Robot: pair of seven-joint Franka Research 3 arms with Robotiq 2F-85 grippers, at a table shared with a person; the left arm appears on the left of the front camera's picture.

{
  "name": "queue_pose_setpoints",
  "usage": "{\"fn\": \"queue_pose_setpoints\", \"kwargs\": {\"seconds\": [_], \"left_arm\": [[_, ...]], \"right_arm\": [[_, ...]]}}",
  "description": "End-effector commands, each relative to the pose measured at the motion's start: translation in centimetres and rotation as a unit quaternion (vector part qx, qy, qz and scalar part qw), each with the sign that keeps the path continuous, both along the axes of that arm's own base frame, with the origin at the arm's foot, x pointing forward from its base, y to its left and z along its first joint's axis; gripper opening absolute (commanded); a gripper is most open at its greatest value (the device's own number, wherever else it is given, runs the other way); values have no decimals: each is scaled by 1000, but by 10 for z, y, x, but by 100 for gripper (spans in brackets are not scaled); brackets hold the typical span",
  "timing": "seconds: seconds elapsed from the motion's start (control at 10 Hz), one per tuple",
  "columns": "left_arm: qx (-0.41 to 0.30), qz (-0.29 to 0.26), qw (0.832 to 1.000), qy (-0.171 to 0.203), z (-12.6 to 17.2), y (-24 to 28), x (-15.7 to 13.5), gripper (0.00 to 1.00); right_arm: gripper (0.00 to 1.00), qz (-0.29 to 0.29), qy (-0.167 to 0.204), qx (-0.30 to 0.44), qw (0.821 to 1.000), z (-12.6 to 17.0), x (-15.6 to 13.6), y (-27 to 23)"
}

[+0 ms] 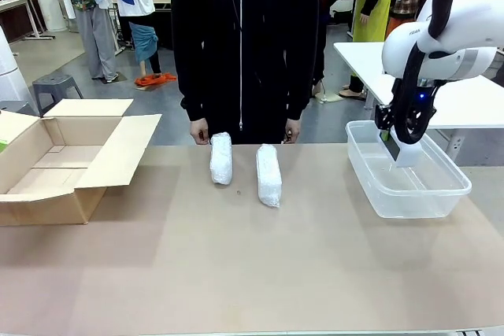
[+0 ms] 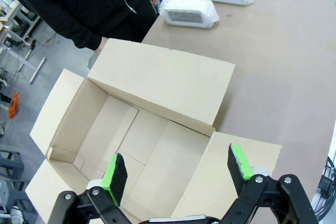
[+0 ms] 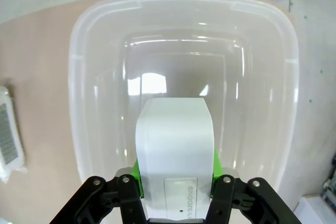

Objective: Separate and place wrapped and unwrapped clocks.
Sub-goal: If the picked Digital clock is wrapped, place it in the Package Box ; if not, place it in the Organizing box.

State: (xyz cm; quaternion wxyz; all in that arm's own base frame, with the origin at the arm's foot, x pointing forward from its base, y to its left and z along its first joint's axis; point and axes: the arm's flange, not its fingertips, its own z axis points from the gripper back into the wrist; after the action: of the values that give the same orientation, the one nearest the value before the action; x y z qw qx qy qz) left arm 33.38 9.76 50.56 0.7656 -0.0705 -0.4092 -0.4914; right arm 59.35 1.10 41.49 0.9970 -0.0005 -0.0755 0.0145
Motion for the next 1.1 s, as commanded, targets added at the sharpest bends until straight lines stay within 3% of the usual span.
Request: {"fn": "queue_pose_setpoints", "kwargs": {"seconds": [0.0, 1.0], "left_arm": [[-5, -11, 1000, -5, -2, 2, 2, 100], [-5, -11, 1000, -5, -2, 2, 2, 100]], "right_arm": [[51, 3, -4, -27, 1000, -17, 1, 2], [51, -52, 2, -16, 999, -57, 0, 11]]}}
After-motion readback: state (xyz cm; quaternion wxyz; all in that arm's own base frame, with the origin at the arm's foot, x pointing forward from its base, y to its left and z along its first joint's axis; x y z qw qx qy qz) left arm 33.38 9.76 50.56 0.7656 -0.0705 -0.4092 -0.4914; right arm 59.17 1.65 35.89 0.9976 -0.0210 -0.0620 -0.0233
